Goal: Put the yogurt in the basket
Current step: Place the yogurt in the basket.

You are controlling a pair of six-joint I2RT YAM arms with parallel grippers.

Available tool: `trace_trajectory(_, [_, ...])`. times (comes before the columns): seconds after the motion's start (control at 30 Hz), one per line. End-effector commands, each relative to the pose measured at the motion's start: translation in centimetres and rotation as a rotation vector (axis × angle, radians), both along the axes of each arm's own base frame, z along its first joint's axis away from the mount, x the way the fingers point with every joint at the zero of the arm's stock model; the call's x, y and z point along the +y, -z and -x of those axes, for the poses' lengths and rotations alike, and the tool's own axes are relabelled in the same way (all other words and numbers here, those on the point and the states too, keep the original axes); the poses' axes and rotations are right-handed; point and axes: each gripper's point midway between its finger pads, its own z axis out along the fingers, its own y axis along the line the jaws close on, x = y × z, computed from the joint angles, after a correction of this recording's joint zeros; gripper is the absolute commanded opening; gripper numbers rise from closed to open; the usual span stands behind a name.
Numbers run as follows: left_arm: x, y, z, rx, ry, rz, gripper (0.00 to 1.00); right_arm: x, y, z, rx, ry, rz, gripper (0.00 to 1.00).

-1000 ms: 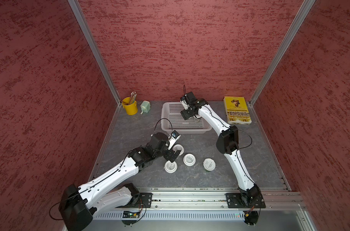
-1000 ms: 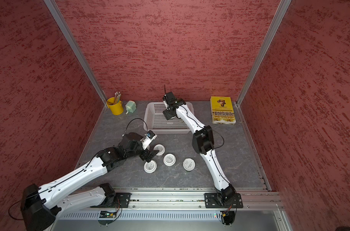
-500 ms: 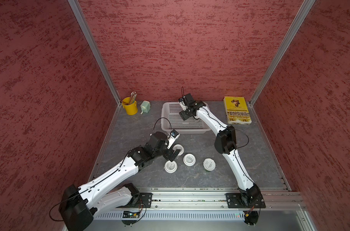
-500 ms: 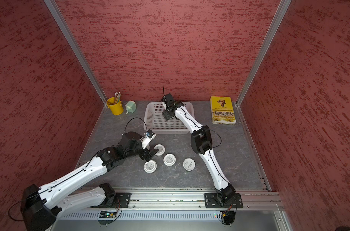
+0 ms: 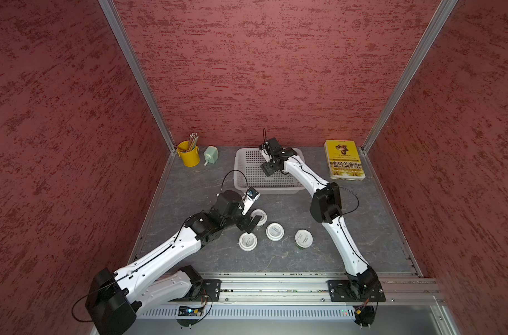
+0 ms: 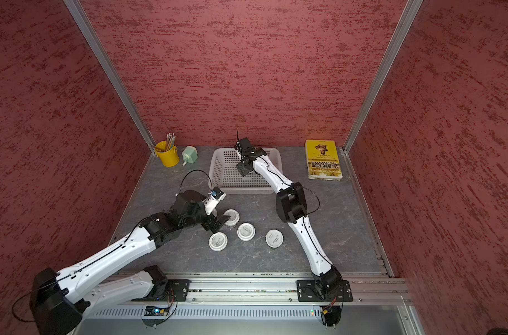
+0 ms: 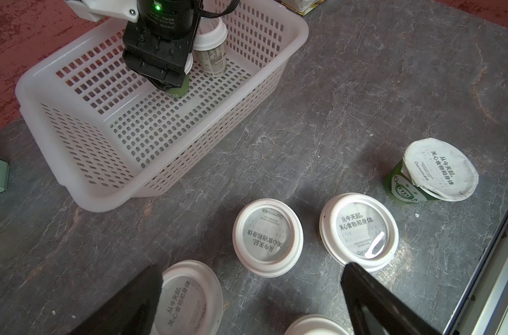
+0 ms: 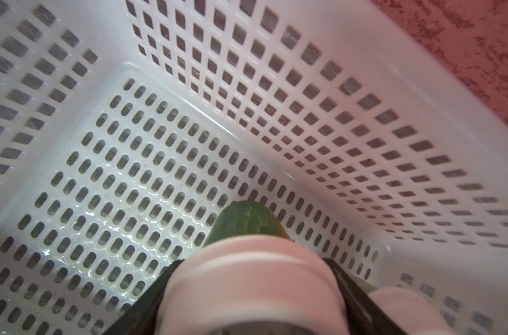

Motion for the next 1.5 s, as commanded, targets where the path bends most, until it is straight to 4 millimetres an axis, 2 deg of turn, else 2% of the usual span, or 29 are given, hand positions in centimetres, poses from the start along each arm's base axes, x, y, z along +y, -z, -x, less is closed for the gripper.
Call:
trace_trajectory(0.0, [-0.2,0.3,-0.2,0.003,0.009,0.013,1.0,0.0,-0.1,-1.0,-0.038,0.008,0.007,0.76])
trace_trajectory(0.57, [0.2,1.0,-0.3,0.019,-0.004,0.006,1.0,0.1,1.0,-1.2,-0.029,0.009,0.004,0.83])
trace_trajectory(0.83, [0.4,1.2,-0.4,0.023,-0.009,0.003,1.0,0.3,1.0,-1.3,-0.031,0.008,-0.005,0.92])
trace_trajectory(1.33, [0.4,0.9,-0.5,0.018,-0.008,0.012,1.0,0.8,-3.7,-1.4,-0.095,0.008,-0.07,0.95])
trace_trajectory(1.47, [0.4,1.0,-0.4,0.02,-0.008,0.013,1.0,0.9,-4.3,-1.6,-0.115,0.009,-0.077,0.96])
